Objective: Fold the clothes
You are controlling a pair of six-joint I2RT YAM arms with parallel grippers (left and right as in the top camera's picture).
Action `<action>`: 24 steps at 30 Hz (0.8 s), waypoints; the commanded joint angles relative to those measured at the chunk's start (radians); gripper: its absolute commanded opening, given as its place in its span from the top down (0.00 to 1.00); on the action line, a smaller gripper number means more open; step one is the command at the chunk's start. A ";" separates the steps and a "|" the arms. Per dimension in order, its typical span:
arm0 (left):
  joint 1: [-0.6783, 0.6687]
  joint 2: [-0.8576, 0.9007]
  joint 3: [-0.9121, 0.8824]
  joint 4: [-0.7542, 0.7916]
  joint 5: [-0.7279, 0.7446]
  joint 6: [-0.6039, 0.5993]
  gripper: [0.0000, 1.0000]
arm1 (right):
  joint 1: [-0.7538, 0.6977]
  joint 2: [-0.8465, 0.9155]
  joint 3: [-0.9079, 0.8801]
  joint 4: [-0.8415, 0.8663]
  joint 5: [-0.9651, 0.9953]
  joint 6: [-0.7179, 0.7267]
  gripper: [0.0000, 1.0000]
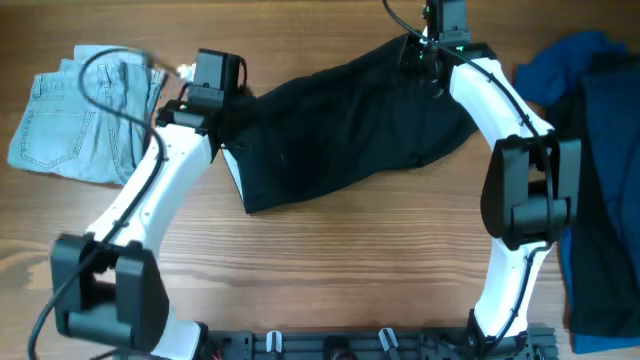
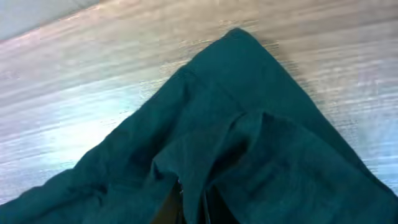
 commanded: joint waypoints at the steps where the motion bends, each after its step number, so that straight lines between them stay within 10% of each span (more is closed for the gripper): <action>1: 0.014 0.091 0.013 0.036 0.121 0.263 0.36 | 0.007 0.016 0.007 -0.008 0.014 0.011 0.96; 7: 0.121 0.154 0.015 0.072 0.126 0.422 0.25 | 0.007 0.016 0.007 -0.024 0.018 0.011 0.96; 17: 0.187 0.157 0.015 0.059 0.247 -0.397 0.60 | 0.007 0.018 0.006 -0.043 0.022 0.010 0.96; 24: 0.190 0.222 0.015 0.096 0.245 -0.459 0.48 | 0.007 0.018 0.006 -0.042 0.022 -0.013 0.96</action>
